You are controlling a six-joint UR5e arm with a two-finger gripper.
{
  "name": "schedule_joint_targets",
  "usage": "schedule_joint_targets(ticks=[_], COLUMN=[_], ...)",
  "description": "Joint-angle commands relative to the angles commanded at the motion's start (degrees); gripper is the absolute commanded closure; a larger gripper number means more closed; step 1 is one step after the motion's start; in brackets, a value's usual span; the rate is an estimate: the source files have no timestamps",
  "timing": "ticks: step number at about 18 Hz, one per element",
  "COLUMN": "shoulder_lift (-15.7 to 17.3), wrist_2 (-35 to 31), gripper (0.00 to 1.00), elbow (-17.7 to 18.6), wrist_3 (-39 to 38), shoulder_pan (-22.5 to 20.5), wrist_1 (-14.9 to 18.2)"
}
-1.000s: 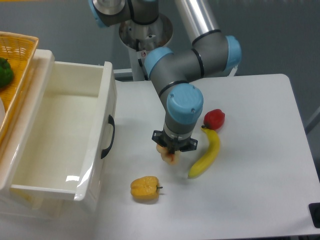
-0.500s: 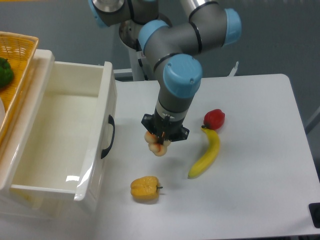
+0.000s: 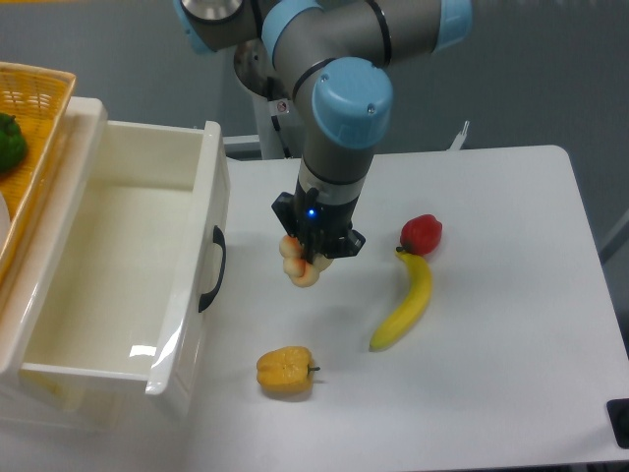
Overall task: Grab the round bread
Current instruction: 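Lift the gripped bread roll up off the table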
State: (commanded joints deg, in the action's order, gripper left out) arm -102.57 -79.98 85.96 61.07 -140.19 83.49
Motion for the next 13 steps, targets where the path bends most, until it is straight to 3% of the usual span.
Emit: schedule_joint_targets(ticks=[13], shoulder_lift=[0.0], wrist_2=[-1.4], gripper=[0.86], elbow=[0.5], wrist_3=[0.7], shoulder_pan=[0.0], wrist_1=[0.6])
